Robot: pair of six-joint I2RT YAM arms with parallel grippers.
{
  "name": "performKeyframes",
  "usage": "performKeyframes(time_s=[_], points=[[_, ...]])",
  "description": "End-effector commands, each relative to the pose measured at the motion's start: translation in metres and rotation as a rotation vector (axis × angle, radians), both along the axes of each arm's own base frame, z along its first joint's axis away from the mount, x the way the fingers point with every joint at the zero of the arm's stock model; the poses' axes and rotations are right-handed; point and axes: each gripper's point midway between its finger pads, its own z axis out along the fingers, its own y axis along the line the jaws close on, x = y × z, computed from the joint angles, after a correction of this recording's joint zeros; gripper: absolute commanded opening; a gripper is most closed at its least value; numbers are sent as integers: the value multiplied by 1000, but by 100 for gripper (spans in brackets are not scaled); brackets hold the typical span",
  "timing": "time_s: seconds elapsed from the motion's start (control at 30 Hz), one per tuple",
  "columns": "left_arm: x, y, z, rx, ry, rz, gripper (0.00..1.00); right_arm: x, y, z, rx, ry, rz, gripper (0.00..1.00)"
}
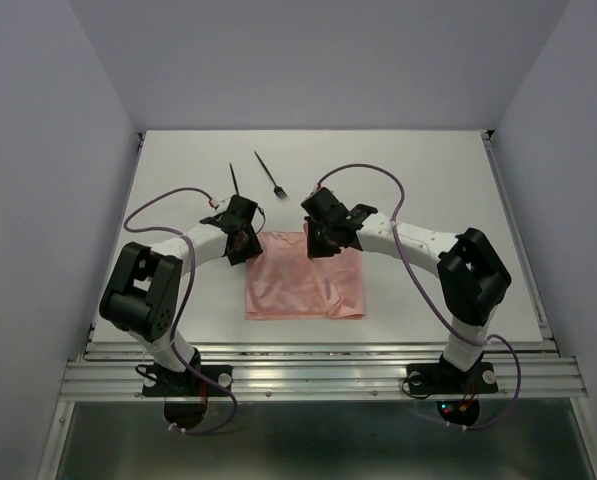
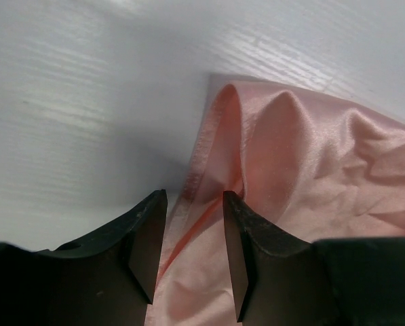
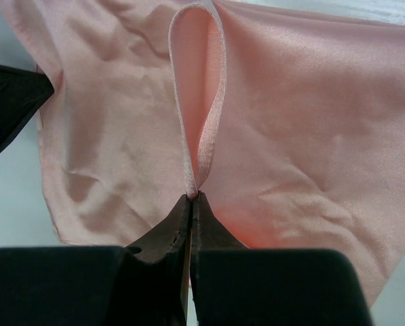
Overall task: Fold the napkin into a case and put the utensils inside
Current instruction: Fold the square-folded napkin at the center of the board.
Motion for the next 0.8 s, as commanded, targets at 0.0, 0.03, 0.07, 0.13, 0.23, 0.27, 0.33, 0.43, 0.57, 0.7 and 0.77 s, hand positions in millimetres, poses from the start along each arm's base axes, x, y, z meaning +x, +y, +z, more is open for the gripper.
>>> performKeyframes(time_s=[0.0,0.03,0.07,0.13,0.23,0.27,0.33,0.43,0.57,0.7,0.77], points=[[-28,31,-3,129,71,49,50,14,0,12,16,-53,-45,1],[-29,33,-2,136,73,55,50,13,-1,12,14,-54,-48,1],[-29,35,-2,143,71,61,50,13,-2,11,11,-55,-52,1],[-29,35,2,137,57,70,50,12,-5,10,4,-53,-54,1],[-28,33,10,111,23,69,49,11,-8,7,-6,-49,-60,1],[-28,34,11,112,21,69,48,11,-8,7,-6,-51,-60,1],[-29,36,12,122,23,72,45,11,-9,7,-11,-52,-64,1],[-34,40,4,146,52,80,32,11,-10,8,-13,-55,-63,1],[-40,41,-12,151,100,85,1,12,-11,10,-14,-61,-66,1],[-44,32,-25,121,129,56,0,11,-17,11,-31,-71,-77,1],[-45,24,-30,112,145,26,0,10,-21,14,-35,-81,-83,1]])
